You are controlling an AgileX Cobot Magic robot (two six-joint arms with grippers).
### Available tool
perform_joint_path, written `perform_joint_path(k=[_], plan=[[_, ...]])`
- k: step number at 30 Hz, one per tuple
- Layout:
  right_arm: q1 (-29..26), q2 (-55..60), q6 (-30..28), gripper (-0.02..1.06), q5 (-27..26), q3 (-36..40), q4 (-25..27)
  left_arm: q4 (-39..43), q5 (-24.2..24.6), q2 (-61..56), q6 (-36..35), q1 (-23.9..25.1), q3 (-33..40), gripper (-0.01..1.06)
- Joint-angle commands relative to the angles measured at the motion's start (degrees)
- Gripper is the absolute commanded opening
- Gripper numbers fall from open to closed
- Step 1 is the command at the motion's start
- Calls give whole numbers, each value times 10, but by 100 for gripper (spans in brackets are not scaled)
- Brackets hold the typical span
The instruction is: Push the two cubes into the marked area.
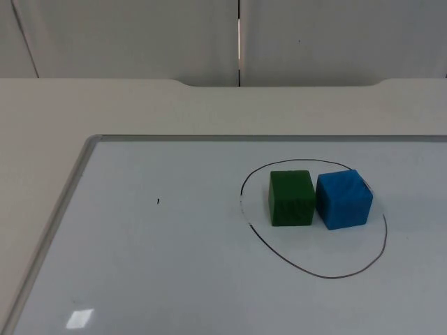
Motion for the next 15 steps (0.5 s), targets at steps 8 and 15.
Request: perform_joint_path(k=[8, 15], plan=[[-1, -2, 1, 0, -1, 1, -2, 3, -5, -3, -4, 1, 3, 0], [-1, -2, 1, 0, -1, 1, -2, 5, -5, -3, -7, 1, 3, 45]])
